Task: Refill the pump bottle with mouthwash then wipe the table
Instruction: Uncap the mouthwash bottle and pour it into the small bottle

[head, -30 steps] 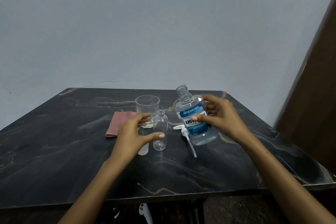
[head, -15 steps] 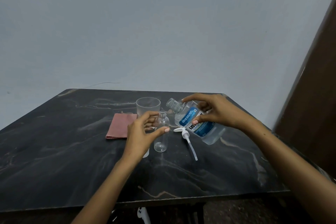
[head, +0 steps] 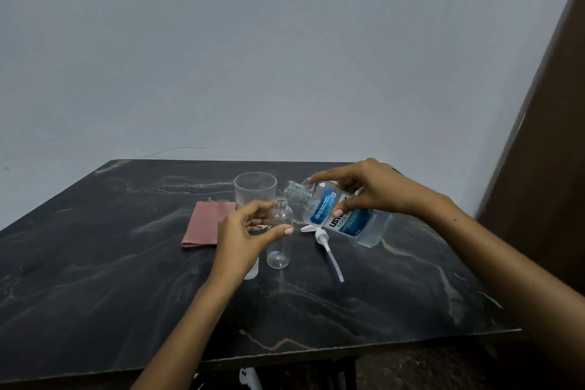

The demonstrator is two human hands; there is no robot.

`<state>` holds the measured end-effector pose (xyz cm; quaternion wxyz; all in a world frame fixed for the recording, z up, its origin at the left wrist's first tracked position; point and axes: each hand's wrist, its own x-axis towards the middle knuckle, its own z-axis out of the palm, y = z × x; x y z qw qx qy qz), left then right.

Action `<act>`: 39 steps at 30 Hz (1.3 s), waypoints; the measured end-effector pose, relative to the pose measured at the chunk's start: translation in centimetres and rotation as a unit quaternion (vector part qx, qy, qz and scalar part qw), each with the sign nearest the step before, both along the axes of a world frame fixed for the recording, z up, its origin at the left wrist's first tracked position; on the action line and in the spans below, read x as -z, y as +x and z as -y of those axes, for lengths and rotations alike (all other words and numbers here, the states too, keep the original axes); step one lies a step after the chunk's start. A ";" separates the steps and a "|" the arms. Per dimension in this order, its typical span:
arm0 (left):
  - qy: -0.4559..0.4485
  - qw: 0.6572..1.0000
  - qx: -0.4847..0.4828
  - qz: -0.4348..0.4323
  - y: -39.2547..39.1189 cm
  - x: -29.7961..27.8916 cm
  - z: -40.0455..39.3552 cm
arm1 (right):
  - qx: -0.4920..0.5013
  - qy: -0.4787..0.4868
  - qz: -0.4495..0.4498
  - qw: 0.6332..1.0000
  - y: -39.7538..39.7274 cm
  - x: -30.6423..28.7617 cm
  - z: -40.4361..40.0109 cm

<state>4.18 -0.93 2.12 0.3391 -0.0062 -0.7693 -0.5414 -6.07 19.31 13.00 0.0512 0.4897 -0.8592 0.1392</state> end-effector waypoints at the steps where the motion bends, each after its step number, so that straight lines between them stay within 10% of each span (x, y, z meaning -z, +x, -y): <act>1: 0.001 1.000 0.001 0.001 0.0 0.0 0.0 | 0.003 0.005 -0.004 1.000 0.0 0.0 0.1; 39: 0.009 1.000 0.006 -0.010 0.0 0.1 0.1 | -0.009 0.084 -0.015 0.996 0.1 -2.7 1.0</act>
